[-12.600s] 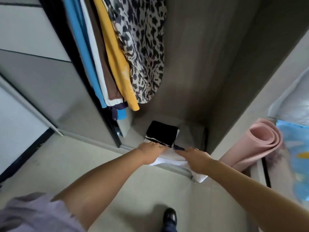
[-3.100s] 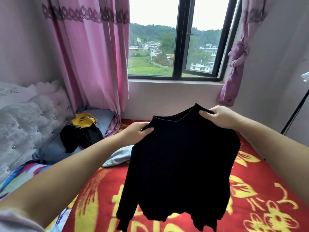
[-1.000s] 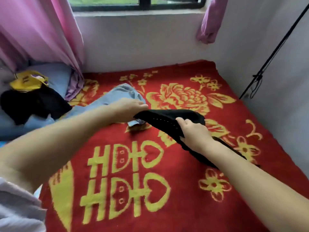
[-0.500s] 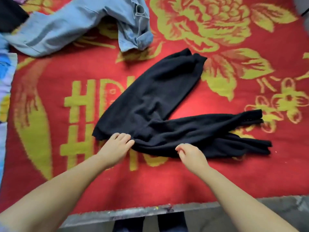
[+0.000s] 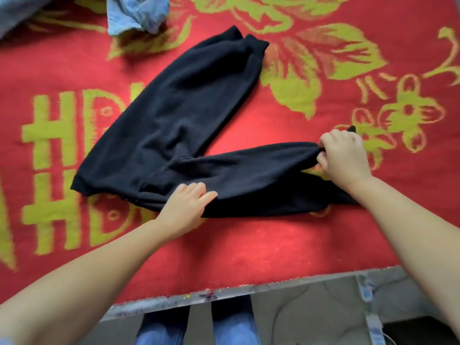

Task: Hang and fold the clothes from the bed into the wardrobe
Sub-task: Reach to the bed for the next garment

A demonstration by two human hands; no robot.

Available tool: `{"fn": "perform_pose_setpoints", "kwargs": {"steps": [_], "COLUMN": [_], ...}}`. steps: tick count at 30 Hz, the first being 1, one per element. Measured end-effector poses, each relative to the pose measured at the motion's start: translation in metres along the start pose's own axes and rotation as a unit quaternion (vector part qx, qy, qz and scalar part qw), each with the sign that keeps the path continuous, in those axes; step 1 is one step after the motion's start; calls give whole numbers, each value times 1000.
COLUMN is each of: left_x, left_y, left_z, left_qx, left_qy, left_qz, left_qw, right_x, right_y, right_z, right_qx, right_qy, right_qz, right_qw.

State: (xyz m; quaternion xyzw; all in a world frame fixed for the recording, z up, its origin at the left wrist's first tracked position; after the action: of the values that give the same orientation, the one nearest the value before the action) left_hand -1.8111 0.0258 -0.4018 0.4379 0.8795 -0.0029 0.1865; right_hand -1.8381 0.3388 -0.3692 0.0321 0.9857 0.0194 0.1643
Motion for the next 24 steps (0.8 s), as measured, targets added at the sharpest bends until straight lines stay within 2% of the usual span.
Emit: {"fn": "perform_pose_setpoints", "kwargs": {"steps": [1,3,5,6,9,12,15,17,19,21,23,24], "left_x": [-4,-14,-21,-23,-24,-19,-12,-6,-1,2,-4,-9], "left_y": [-2,-2,3,6,4,-4,-4,-12,-18,-25,-34,-35], "left_z": [-2,3,17,25,45,61,63,56,47,38,36,32], "left_qx": [-4,-14,-9,2,20,-9,-11,-6,-12,-53,-132,-170], "left_qy": [9,1,-26,-41,-61,-128,-164,-145,-136,-138,-182,-177], "left_qz": [5,14,26,24,-43,-132,-152,-161,-139,-122,-136,-138], "left_qw": [1000,1000,999,999,997,983,975,976,981,982,965,960], "right_x": [-13,-45,-76,-88,-103,-98,-89,-82,-71,-55,-36,-27], "right_y": [0,3,3,1,-5,-8,2,5,6,4,1,0], "right_z": [-11,-7,21,43,92,109,114,114,107,97,81,71], "right_qx": [8,0,-44,-71,-99,-79,-101,-146,-140,-132,-130,-128], "right_qy": [47,65,23,-23,-141,-184,-210,-239,-245,-255,-262,-267], "right_qz": [-28,-74,-95,-95,-66,-19,31,43,48,49,53,59], "right_qw": [998,995,994,993,983,980,972,959,958,957,955,953]}}
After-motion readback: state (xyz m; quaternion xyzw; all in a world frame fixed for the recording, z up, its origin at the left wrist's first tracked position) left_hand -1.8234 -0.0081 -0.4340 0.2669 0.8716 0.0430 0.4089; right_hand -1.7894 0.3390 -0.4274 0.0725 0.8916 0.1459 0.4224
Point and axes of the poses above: each hand's wrist, its own x-axis towards the middle knuckle, its own z-axis out of the palm, y = z × x, the point moved 8 cm from there along x, towards the middle knuckle, and after that the axes turned 15 degrees about -y, right-handed, at the moved point
